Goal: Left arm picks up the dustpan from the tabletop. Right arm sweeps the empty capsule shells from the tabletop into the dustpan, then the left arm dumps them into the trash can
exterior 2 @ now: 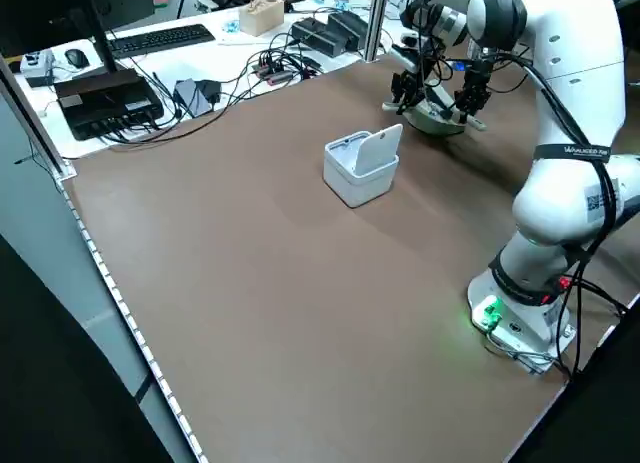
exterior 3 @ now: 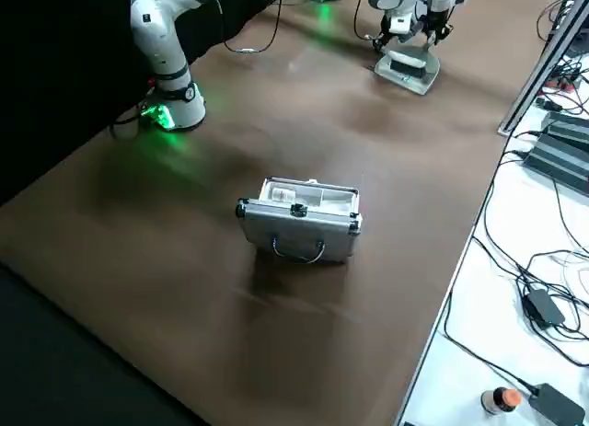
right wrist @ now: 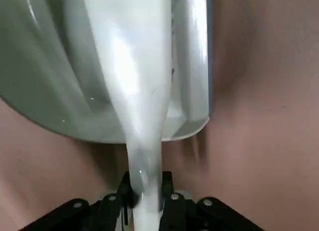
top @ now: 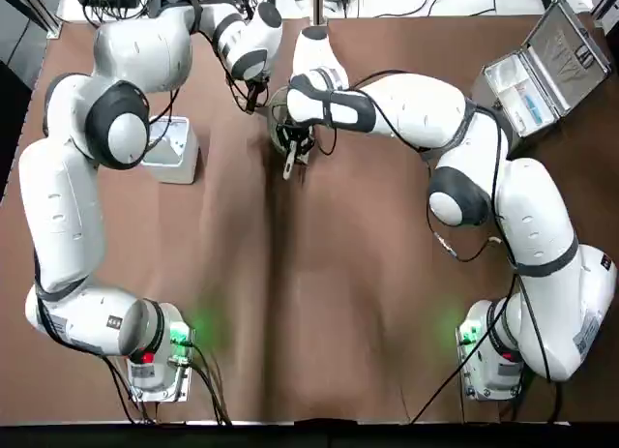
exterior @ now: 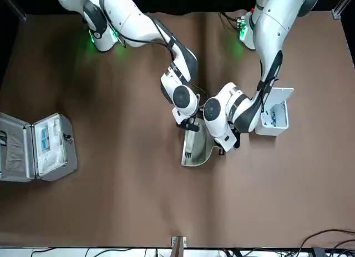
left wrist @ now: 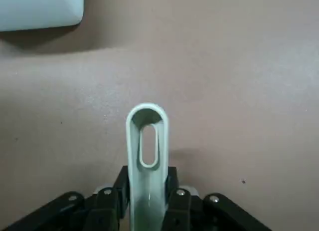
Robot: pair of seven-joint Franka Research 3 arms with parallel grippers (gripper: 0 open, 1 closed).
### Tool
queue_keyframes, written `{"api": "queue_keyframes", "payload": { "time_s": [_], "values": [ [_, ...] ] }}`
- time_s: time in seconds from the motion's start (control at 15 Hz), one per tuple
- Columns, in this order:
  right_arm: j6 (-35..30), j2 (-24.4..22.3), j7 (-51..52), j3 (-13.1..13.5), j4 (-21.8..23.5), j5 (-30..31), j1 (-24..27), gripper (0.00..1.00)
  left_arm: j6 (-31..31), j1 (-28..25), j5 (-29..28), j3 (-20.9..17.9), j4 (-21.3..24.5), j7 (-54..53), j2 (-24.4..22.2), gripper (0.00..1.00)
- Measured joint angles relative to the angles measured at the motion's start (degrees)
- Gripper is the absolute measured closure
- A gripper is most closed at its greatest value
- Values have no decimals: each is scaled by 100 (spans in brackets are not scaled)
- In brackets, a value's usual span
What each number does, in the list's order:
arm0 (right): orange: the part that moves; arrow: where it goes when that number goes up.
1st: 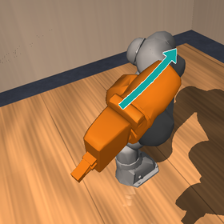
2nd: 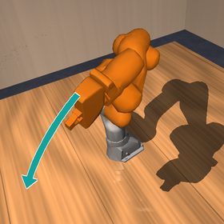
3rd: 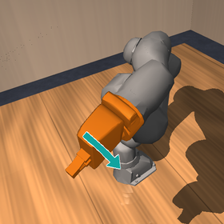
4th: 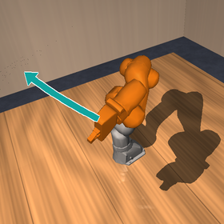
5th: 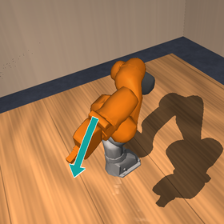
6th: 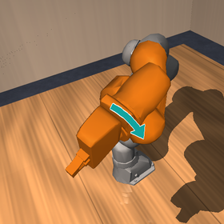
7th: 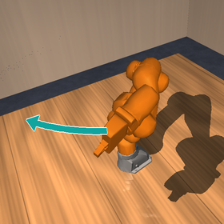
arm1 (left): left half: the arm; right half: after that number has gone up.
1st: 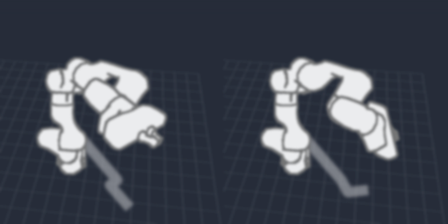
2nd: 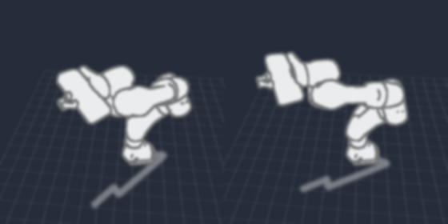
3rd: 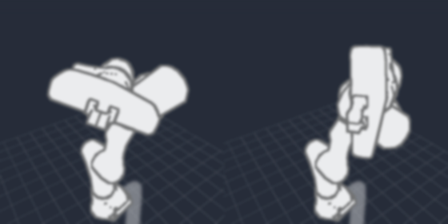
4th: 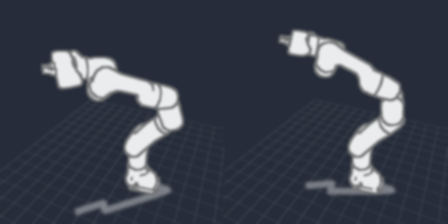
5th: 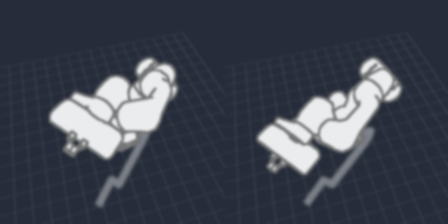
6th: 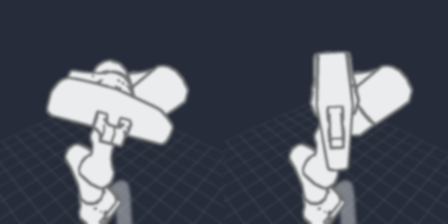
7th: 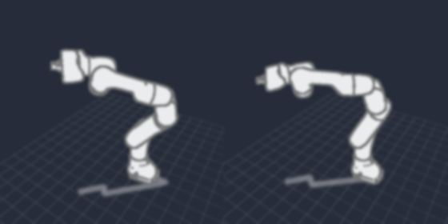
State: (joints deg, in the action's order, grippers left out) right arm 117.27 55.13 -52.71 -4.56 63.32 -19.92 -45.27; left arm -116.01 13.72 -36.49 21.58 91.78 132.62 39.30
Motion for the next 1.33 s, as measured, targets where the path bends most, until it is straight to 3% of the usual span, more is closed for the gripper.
{"api": "queue_keyframes", "payload": {
  "time_s": [0.47,0.8,1.13,1.33],
  "values": [
    [-456,-159,-1,18,-249,-18,73,74,0,-1,0,0,0,2,1,67],
    [-836,-428,2,226,-276,11,253,74,0,-7,12,0,0,2,1,67],
    [-1656,-969,71,497,-275,539,501,74,-2,-19,15,-3,-67,2,1,67],
    [-2017,-1285,406,518,31,594,757,74,-2,-34,15,-6,-98,-6,2,67]
  ]
}}
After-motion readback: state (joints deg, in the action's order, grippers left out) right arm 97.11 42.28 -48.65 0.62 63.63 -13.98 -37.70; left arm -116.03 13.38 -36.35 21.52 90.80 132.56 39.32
